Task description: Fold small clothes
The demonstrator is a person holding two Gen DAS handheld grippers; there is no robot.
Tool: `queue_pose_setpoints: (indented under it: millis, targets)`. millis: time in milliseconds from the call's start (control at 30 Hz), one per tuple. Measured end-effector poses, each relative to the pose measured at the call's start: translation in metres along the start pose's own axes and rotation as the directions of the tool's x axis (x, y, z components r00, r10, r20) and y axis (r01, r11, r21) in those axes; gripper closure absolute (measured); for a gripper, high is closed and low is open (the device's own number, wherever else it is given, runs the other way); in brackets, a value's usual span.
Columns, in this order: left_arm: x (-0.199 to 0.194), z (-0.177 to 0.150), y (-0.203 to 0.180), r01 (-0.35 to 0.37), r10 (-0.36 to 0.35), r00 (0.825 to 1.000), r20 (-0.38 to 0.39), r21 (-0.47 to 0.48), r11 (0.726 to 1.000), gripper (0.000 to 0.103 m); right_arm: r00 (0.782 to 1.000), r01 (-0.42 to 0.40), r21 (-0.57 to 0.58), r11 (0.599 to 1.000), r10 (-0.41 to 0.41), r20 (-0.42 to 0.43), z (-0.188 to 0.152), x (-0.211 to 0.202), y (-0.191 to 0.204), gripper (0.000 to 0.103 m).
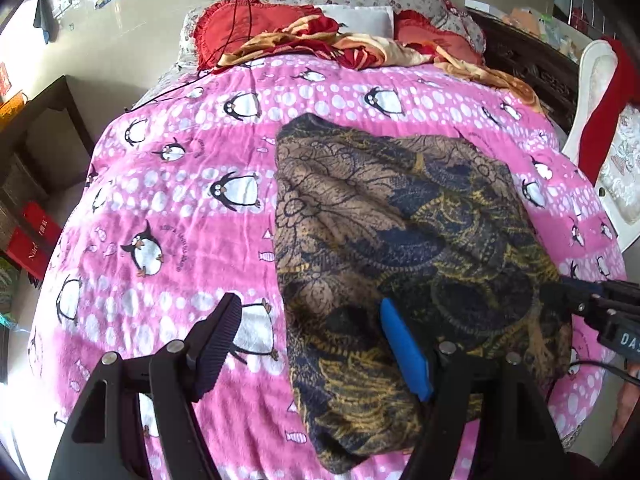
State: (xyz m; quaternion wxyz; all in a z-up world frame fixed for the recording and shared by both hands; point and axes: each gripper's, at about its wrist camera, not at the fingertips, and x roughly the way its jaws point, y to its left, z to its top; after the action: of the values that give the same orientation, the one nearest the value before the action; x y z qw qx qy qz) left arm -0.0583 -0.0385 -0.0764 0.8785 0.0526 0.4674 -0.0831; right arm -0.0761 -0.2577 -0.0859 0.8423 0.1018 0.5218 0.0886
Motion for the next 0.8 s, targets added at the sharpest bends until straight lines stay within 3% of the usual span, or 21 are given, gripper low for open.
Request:
queue_pose_setpoints:
  millis: [67, 133, 300, 800]
  targets:
    - [-0.006, 0.000, 0.003, -0.001, 0.001, 1.000, 0.009, -0.016, 1.000, 0.027, 0.999, 0.018, 0.022, 1.000, -0.018, 0.030, 0.002, -0.010, 0.005, 0.082]
    - [-0.012, 0.002, 0.006, -0.004, 0.004, 1.000, 0.020, -0.031, 0.999, 0.027, 0.998, 0.041, 0.011, 0.999, -0.041, 0.052, -0.001, -0.020, 0.011, 0.079]
    - [-0.029, 0.008, 0.007, -0.026, 0.027, 0.998, 0.057, -0.024, 0.999, 0.027, 0.983, 0.148, -0.022, 0.989, -0.144, 0.112, 0.002, -0.036, 0.034, 0.077]
    - [-0.060, 0.021, 0.000, -0.008, 0.012, 0.992, 0.129, -0.034, 0.999, 0.027, 0.970, 0.197, 0.019, 0.980, -0.198, 0.140, 0.008, -0.060, 0.052, 0.069]
